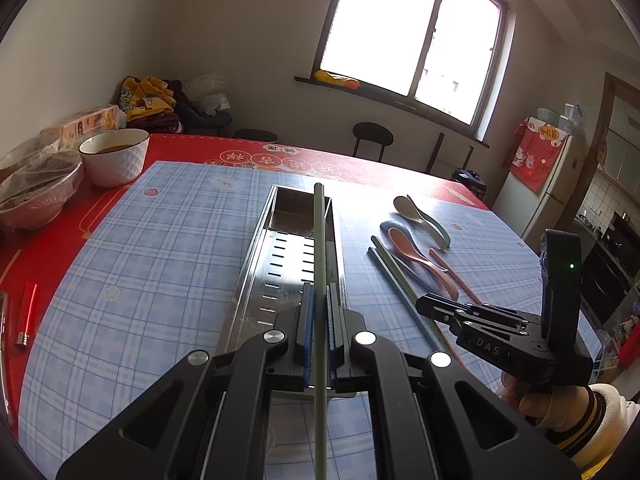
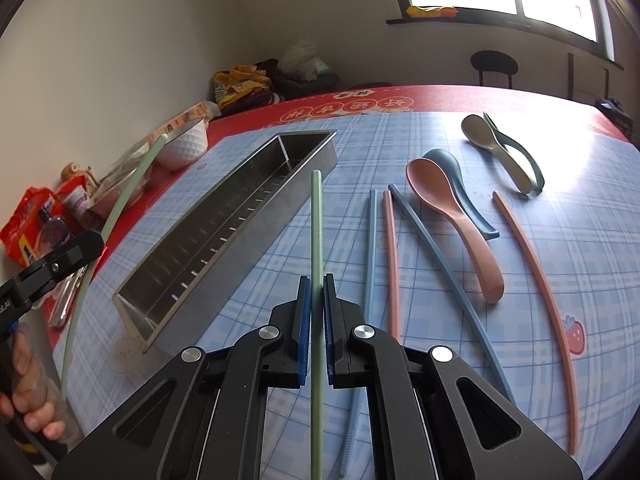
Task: Organize utensils
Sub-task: 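Lift the green chopsticks with the left tool and carry them over the steel caddy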
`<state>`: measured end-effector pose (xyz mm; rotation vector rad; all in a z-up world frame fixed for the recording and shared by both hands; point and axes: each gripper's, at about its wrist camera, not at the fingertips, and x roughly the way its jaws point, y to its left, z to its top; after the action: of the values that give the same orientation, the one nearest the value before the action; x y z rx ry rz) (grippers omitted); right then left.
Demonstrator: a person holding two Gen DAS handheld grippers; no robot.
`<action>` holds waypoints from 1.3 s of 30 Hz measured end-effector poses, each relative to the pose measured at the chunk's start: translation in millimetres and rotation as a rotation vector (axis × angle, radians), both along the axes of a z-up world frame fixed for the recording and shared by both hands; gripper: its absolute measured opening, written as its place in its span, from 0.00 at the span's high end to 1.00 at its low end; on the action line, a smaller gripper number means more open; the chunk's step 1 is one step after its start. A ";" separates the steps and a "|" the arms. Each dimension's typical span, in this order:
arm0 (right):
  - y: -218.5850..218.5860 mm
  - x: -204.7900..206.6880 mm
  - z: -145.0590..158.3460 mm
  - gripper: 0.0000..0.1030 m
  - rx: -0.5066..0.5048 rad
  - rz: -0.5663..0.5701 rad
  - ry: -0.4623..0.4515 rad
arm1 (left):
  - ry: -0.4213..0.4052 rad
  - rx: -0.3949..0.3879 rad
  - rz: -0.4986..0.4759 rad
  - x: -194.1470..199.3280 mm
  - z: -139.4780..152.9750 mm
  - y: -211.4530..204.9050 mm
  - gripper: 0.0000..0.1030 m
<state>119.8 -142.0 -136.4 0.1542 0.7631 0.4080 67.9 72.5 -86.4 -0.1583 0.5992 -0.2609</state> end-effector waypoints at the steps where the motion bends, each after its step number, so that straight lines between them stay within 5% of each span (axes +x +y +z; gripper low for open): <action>1: -0.4 -0.2 0.6 0.94 0.001 -0.001 -0.001 | -0.001 -0.001 -0.001 0.6 0.6 1.3 0.94; 22: -17.8 -2.7 5.6 0.94 0.087 -0.094 -0.033 | 0.036 -0.023 -0.072 30.8 13.3 20.6 0.94; 39: -28.7 -0.8 -1.9 0.94 0.167 -0.103 -0.035 | 0.206 -0.039 -0.110 107.0 0.0 2.4 0.94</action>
<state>119.0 -170.7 -138.4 0.3402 0.6838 0.3757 175.0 74.9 -86.5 -0.1911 0.8095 -0.3657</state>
